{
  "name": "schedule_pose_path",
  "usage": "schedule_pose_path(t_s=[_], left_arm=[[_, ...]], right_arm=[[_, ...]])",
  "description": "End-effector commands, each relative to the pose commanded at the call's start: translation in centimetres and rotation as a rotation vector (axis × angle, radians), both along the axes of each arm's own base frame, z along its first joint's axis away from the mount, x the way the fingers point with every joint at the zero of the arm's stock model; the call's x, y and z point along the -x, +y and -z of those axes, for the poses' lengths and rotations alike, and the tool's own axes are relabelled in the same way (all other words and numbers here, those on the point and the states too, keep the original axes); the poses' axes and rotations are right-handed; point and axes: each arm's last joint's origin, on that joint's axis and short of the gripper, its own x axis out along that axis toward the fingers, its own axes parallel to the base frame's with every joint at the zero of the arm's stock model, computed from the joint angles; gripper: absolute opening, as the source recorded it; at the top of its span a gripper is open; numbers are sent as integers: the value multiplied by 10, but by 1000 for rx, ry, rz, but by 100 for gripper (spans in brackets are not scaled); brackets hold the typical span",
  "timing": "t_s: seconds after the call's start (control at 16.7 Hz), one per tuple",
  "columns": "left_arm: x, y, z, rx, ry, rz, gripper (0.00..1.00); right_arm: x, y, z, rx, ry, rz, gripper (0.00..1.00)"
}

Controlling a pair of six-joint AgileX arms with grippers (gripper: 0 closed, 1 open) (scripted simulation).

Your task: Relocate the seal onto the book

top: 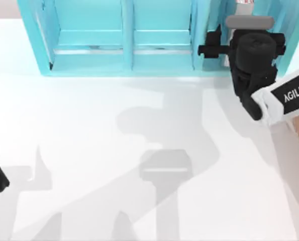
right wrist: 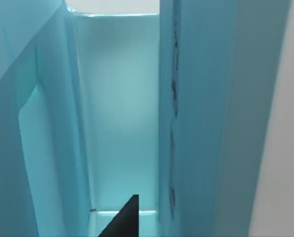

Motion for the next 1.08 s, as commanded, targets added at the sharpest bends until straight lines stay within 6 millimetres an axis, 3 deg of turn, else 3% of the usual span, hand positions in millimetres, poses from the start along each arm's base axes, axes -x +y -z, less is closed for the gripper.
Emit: schedule_pose_path(t_s=[0.12,0.9,1.08], left_arm=[[0,0,0,0,0,0,100],[0,0,0,0,0,0,100],[0,0,0,0,0,0,100]], right_arm=[[0,0,0,0,0,0,100],[0,0,0,0,0,0,2],[0,0,0,0,0,0,0]])
